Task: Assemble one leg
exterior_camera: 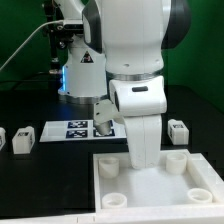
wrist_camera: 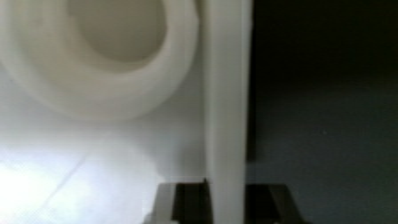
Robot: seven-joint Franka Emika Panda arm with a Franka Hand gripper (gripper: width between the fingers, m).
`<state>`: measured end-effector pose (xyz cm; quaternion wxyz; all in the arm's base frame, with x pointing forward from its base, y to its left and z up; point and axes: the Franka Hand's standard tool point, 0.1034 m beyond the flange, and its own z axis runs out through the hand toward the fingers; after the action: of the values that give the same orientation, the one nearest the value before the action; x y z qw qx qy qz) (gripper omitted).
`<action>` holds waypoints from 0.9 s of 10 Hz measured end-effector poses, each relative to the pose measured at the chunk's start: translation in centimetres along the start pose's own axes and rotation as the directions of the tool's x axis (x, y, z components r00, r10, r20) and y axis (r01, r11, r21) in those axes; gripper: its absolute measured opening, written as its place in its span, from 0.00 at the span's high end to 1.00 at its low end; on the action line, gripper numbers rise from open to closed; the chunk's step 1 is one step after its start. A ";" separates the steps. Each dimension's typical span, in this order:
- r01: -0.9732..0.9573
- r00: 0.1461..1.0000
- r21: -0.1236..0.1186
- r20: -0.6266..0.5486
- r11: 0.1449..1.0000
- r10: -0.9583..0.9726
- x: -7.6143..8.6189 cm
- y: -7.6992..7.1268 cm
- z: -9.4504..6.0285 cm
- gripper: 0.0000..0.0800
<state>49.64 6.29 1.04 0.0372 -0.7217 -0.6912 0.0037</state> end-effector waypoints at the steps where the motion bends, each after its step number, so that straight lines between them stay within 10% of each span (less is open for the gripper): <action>1: 0.008 1.000 0.002 0.004 1.000 -0.008 0.0 0.0 0.2 0.92; 4: 0.006 1.000 0.000 0.003 1.000 -0.006 -0.1 0.0 0.2 0.84; 6: 0.005 1.000 0.000 0.003 1.000 -0.005 -0.2 0.0 0.2 0.38; 9: 0.004 1.000 0.001 0.003 1.000 -0.004 -0.2 0.0 0.2 0.23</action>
Offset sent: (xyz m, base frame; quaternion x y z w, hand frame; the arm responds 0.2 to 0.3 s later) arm 0.0000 0.0000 0.0000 0.0000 0.0000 0.0000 1.0000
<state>49.58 6.08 0.79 0.0363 -0.7202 -0.6928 0.0049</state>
